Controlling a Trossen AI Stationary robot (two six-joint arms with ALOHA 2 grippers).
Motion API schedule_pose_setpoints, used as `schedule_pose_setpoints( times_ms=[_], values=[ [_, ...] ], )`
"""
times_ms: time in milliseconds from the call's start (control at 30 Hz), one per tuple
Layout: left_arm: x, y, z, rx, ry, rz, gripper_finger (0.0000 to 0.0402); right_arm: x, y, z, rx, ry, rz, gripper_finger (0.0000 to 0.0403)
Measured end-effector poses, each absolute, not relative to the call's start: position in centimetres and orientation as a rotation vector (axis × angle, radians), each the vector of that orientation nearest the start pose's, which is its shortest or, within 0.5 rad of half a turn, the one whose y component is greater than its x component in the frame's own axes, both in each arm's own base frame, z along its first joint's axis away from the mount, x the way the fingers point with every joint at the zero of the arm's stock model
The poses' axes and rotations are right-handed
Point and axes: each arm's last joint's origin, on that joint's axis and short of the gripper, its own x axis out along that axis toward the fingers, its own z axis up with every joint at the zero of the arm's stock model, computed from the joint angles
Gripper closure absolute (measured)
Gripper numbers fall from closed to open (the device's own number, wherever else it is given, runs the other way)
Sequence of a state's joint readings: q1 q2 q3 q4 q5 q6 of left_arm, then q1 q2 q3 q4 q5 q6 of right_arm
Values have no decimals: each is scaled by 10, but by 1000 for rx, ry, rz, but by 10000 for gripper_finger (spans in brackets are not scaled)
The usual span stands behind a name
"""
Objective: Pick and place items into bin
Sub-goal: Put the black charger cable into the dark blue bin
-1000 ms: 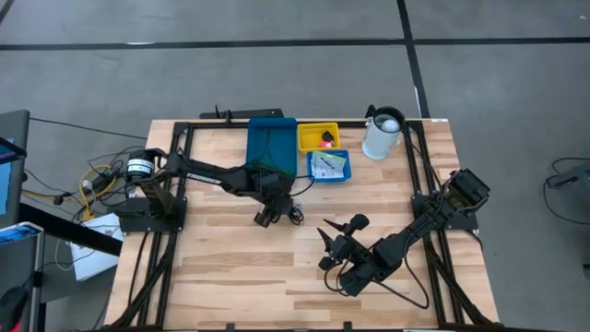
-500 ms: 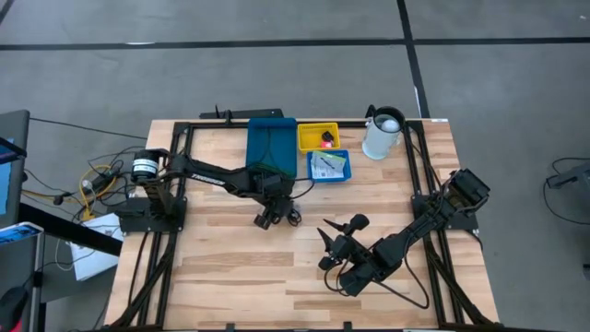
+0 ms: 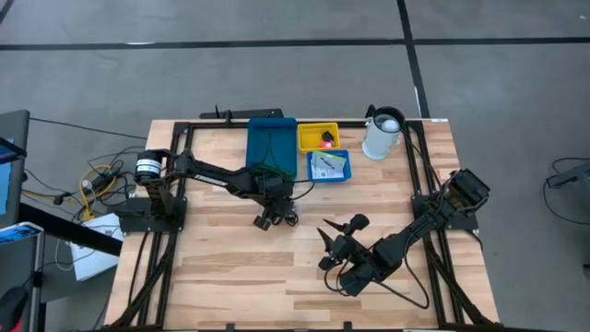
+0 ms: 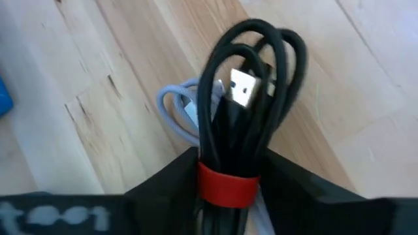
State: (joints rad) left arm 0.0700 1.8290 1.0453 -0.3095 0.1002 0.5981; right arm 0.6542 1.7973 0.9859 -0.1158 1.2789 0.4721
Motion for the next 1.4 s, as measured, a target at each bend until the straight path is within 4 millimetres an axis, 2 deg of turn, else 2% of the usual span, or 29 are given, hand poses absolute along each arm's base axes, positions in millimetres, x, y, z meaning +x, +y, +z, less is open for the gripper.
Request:
schedule_pose_setpoints(
  times_ms=[267, 667, 1200, 1400],
  values=[
    [347, 16, 143, 453, 1048, -364, 317, 284, 183, 164, -327, 376, -673, 265],
    [348, 4, 148, 493, 1081, -371, 320, 284, 183, 164, -327, 376, -673, 266],
    [369, -6, 191, 525, 1052, -397, 319, 285, 183, 163, -322, 386, -660, 264],
    [375, 7, 224, 535, 1116, -332, 329, 285, 184, 163, -310, 402, -638, 266]
  ],
)
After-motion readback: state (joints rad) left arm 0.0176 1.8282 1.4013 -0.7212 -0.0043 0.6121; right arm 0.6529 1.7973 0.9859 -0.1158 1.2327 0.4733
